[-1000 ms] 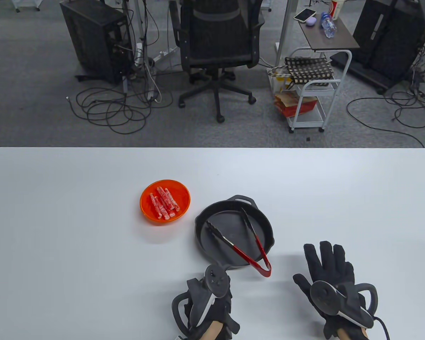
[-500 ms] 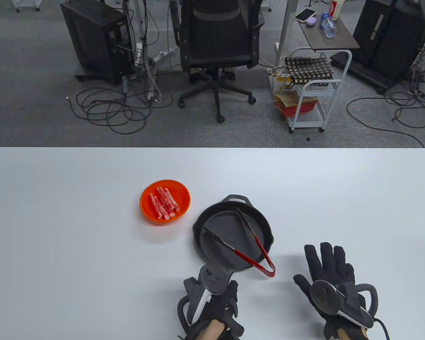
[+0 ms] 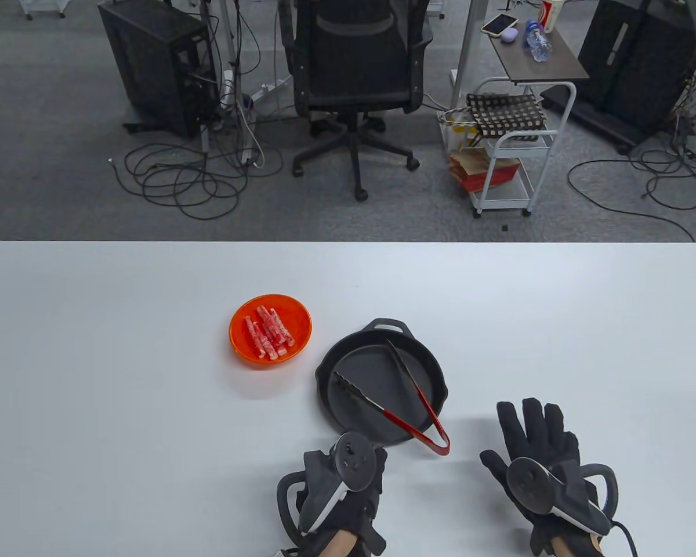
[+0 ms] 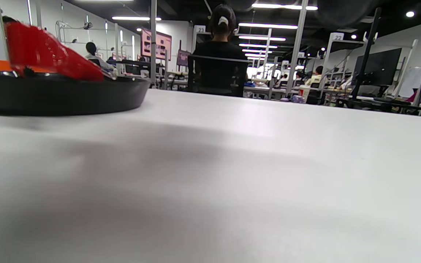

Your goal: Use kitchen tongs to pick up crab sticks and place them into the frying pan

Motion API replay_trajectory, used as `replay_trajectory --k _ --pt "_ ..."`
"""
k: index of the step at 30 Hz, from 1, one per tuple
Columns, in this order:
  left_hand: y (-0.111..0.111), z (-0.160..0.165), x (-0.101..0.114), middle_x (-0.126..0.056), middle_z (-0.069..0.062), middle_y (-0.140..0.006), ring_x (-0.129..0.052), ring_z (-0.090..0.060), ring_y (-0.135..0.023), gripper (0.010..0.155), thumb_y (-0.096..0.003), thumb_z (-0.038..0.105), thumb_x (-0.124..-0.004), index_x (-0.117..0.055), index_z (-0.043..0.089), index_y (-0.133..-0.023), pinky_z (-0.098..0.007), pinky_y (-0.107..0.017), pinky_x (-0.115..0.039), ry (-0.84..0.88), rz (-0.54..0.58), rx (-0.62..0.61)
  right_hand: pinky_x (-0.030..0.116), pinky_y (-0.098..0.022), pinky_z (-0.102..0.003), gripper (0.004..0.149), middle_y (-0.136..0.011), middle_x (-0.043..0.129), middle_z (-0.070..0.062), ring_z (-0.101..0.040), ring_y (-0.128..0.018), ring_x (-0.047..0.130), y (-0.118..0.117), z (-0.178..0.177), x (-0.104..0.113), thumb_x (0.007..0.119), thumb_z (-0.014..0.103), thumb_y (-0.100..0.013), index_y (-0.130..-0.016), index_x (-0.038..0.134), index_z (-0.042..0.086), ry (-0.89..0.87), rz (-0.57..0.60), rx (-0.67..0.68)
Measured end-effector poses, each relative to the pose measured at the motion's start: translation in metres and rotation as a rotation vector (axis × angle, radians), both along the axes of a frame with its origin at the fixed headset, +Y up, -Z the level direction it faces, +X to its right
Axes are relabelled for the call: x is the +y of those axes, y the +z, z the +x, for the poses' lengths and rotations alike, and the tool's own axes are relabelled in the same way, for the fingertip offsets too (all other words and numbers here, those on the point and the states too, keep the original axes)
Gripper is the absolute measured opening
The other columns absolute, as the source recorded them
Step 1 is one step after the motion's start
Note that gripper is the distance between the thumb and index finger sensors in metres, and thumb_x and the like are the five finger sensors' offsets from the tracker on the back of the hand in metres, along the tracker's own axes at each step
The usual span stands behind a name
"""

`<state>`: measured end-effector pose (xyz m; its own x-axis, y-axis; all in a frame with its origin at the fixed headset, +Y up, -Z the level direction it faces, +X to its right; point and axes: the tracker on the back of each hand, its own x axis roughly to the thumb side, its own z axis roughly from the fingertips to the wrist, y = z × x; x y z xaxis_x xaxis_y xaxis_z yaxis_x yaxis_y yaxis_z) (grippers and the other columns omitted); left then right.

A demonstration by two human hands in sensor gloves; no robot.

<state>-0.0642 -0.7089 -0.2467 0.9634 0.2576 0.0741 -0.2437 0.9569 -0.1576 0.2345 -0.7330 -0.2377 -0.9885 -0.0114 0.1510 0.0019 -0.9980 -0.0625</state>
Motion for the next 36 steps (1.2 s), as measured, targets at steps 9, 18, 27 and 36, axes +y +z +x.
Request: replay_trajectory --k 9,18,27,36 --pt "0.005 -0.028 0.031 -0.083 -0.014 -0.105 -0.086 -0.046 -0.092 0.071 -0.0576 0.058 -0.066 -0.064 0.014 -0.113 -0.064 -0.058 -0.073 -0.054 0.238 -0.117 0.047 -0.066 -0.076 0.077 -0.121 0.03 -0.03 -0.061 -0.103 0.032 -0.001 -0.003 0.0 0.043 0.059 -0.061 -0.121 0.019 0.015 -0.033 0.009 0.018" --pt "-0.001 -0.064 0.009 -0.073 -0.006 -0.115 -0.07 -0.041 -0.107 0.075 -0.0548 0.065 -0.065 -0.056 0.024 -0.116 -0.068 -0.067 -0.06 -0.05 0.424 -0.231 0.048 -0.066 -0.075 0.077 -0.121 0.032 -0.03 -0.061 -0.104 0.033 -0.003 -0.011 -0.003 0.042 0.059 -0.061 -0.121 0.022 0.016 -0.092 -0.016 0.051" --pt "-0.009 -0.066 -0.007 -0.057 -0.007 -0.123 -0.056 -0.042 -0.114 0.079 -0.0541 0.07 -0.062 -0.047 0.028 -0.119 -0.071 -0.071 -0.05 -0.045 0.357 -0.237 0.054 -0.07 -0.066 0.077 -0.12 0.036 -0.03 -0.059 -0.103 0.04 -0.009 -0.027 0.005 0.041 0.06 -0.061 -0.121 0.027 0.014 -0.109 0.003 0.065" --pt "-0.014 -0.078 -0.014 -0.058 -0.007 -0.122 -0.058 -0.042 -0.112 0.075 -0.0558 0.065 -0.063 -0.048 0.027 -0.118 -0.071 -0.07 -0.052 0.006 0.319 -0.193 0.065 -0.066 -0.063 0.077 -0.12 0.04 -0.029 -0.057 -0.102 0.05 -0.038 -0.086 0.019 0.041 0.06 -0.061 -0.121 0.029 0.014 -0.181 0.017 0.099"
